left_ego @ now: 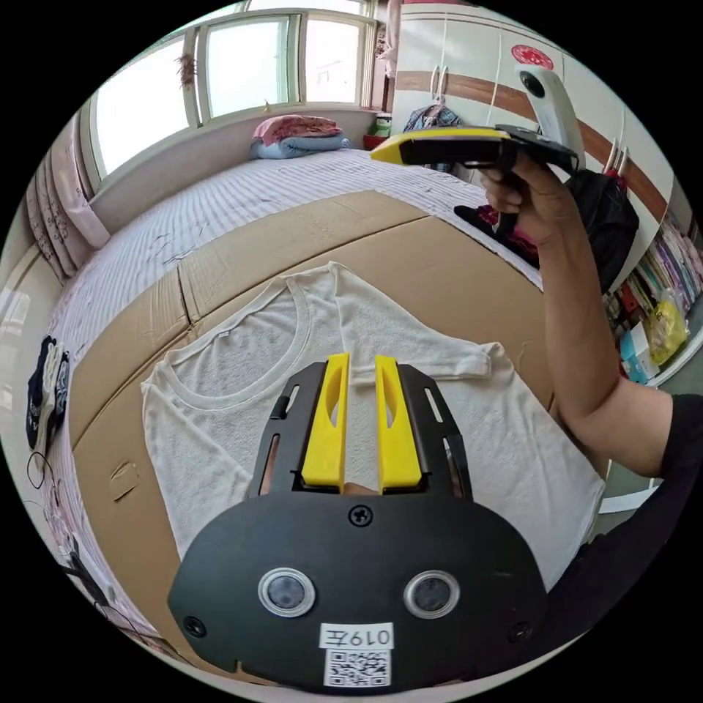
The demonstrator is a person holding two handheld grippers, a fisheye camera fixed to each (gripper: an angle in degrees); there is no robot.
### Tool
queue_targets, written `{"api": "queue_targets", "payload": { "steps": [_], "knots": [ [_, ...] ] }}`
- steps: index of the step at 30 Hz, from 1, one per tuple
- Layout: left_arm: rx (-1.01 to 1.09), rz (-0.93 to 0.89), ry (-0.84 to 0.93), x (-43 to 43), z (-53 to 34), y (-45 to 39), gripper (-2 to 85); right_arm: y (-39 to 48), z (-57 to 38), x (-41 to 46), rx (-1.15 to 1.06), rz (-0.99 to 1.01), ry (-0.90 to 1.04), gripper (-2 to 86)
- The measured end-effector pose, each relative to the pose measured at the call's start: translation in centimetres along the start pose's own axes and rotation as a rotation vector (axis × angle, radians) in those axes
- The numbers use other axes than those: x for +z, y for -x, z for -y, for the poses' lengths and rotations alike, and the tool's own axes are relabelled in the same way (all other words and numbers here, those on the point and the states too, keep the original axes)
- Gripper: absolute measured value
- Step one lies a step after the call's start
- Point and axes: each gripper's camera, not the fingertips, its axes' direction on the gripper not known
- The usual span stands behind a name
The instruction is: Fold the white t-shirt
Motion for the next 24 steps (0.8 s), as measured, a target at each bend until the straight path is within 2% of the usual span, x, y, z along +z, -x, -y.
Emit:
{"api": "queue_targets", "payload": {
  "steps": [3,6,12,15,19,24],
  "knots": [
    [0.032,0.092,-0.010,-0.8,-1.2,-0.9,4.8,7.0,-0.8,-0.7,-0.037,-0.179,-0.130,-1.0],
    [-0.056,0.020,-0.009,-1.4,-2.2,0.4,5.5,14.1,-2.6,0.0,-0.012,-0.319,-0.192,-0.9],
    [-0.413,-0.195,0.013,-0.7,-4.0,6.4,6.0,27.8,-10.9,6.0,0.056,-0.397,0.037,0.1],
    [-0.547,-0.345,0.007,-0.2,-4.7,9.1,6.4,33.9,-14.6,9.4,0.052,-0.509,0.164,3.9],
    [-0.615,-0.407,0.034,0.4,-4.8,11.0,6.6,38.9,-16.3,14.5,0.019,-0.583,0.307,7.7],
    [-0.662,-0.474,0.073,1.1,-4.8,12.9,6.0,42.6,-16.5,20.5,-0.130,-0.694,0.443,7.7]
  ]
}}
